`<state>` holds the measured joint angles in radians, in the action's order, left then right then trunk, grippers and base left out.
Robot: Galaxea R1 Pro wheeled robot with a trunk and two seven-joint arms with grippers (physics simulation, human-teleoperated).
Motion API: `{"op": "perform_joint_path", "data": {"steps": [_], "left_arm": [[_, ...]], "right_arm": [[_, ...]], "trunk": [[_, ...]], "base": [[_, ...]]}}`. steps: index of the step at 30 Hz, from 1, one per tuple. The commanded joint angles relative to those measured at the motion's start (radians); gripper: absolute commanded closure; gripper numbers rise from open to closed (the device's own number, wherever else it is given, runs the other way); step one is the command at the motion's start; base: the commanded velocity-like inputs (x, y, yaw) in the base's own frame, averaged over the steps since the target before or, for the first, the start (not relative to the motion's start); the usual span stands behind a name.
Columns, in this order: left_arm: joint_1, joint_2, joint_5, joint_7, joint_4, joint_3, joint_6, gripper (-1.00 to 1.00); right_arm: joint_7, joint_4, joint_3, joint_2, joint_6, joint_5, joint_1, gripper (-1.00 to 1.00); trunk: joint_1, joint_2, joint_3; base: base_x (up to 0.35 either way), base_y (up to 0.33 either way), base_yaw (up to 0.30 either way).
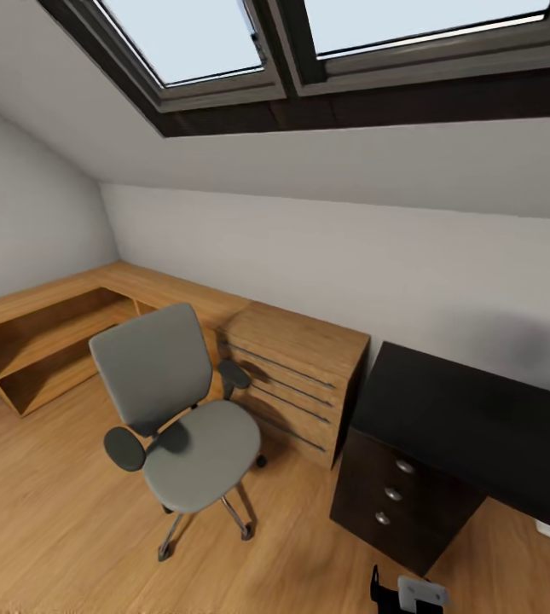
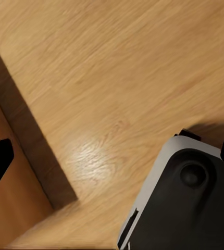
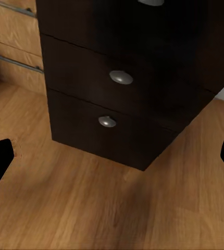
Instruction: In the bedroom, organize the workspace by keeping the computer under the desk, ensuring the monitor is on the desk, placing the keyboard on the desk next to the monitor, placing the mouse on the desk next to the keyboard, moving the folder from the swivel chair onto the desk next to the mouse, stacking the notebook on top of the folder with the pen on top of the notebook, and positioning the swivel chair next to the desk.
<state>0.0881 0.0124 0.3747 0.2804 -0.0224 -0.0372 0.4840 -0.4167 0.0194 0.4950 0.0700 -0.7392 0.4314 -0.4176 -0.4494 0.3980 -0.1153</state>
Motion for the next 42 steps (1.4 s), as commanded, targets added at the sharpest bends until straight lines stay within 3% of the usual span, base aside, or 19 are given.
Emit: {"op": "perform_joint_path", "data": {"steps": [1,12,14,16,18,21,27,29,31,32,33,35,37,38,42], "left_arm": [[0.001,0.0,0.003,0.003,0.001,-0.004,0.002,-1.0],[0.001,-0.01,0.0,0.0,-0.01,-0.01,0.005,-1.0],[0.001,-0.013,0.0,0.0,-0.055,-0.011,0.006,-1.0],[0.001,-0.014,0.004,0.002,-0.196,-0.011,0.003,-1.0],[0.001,-0.013,0.035,0.007,-0.343,-0.009,-0.006,-1.0],[0.001,-0.012,0.083,0.004,-0.379,-0.008,-0.008,-1.0],[0.001,-0.011,0.12,-0.002,-0.345,-0.012,0.004,-1.0],[0.001,-0.01,0.115,-0.003,-0.337,-0.013,0.059,-1.0],[0.001,-0.009,0.093,-0.003,-0.315,-0.014,0.097,-1.0],[0.001,-0.007,0.049,-0.003,-0.284,-0.014,0.12,-1.0],[0.001,-0.006,0.031,-0.004,-0.275,-0.014,0.124,-1.0],[0.001,-0.003,-0.087,-0.004,-0.247,-0.015,0.138,-1.0],[0.001,-0.001,-0.135,-0.003,-0.242,-0.014,0.14,-1.0],[0.001,0.0,-0.177,-0.003,-0.238,-0.014,0.141,-1.0],[0.001,0.001,-0.24,-0.002,-0.233,-0.013,0.143,-1.0]], "right_arm": [[-0.003,0.002,0.008,0.001,-0.002,0.005,-0.001,-1.0],[0.023,-0.014,0.005,-0.014,0.013,0.01,-0.001,-1.0],[0.025,-0.019,0.005,-0.014,0.013,0.01,-0.001,-1.0],[0.026,-0.034,0.006,-0.013,0.014,0.009,-0.001,-1.0],[0.027,-0.066,0.006,-0.014,0.015,0.008,-0.001,-1.0],[0.027,-0.073,0.006,-0.015,0.015,0.008,-0.001,-1.0],[0.027,-0.069,0.011,-0.016,0.013,0.005,-0.001,-1.0],[0.027,-0.058,0.014,-0.012,0.012,0.002,-0.001,-1.0],[0.027,-0.053,0.014,-0.009,0.011,0.001,-0.001,-1.0],[0.027,-0.05,0.015,-0.008,0.011,0.0,-0.001,-1.0],[0.027,-0.05,0.015,-0.008,0.011,-0.001,-0.001,-1.0],[0.027,-0.048,0.016,-0.007,0.011,-0.002,-0.001,-1.0],[0.028,-0.047,0.016,-0.007,0.011,-0.003,-0.001,-1.0],[0.028,-0.046,0.016,-0.006,0.011,-0.003,-0.001,-1.0],[0.028,-0.032,0.017,0.001,0.011,-0.005,-0.001,-1.0]], "trunk": [[-0.001,0.002,-0.002],[-0.001,0.002,-0.009],[-0.001,0.002,-0.012],[-0.001,0.002,-0.014],[-0.001,0.002,-0.016],[-0.001,0.002,-0.02],[-0.001,0.002,-0.027],[-0.001,0.002,-0.029],[-0.001,0.002,-0.031],[-0.001,0.002,-0.032],[-0.001,0.002,-0.034],[-0.001,0.002,-0.036],[-0.001,0.002,-0.038],[-0.001,0.002,-0.039],[-0.001,0.002,-0.044]], "base": [[0.0,0.0,0.243],[0.0,0.0,0.232],[0.0,0.0,0.197],[0.0,0.0,0.193],[0.0,0.0,0.19],[0.0,0.0,0.19],[0.0,0.0,0.189],[0.0,0.0,0.189],[0.0,0.0,0.189],[0.0,0.0,0.19],[0.0,0.0,0.19],[0.0,0.0,0.19],[0.0,0.0,0.19],[0.0,0.0,0.19],[0.0,0.0,0.19]]}}
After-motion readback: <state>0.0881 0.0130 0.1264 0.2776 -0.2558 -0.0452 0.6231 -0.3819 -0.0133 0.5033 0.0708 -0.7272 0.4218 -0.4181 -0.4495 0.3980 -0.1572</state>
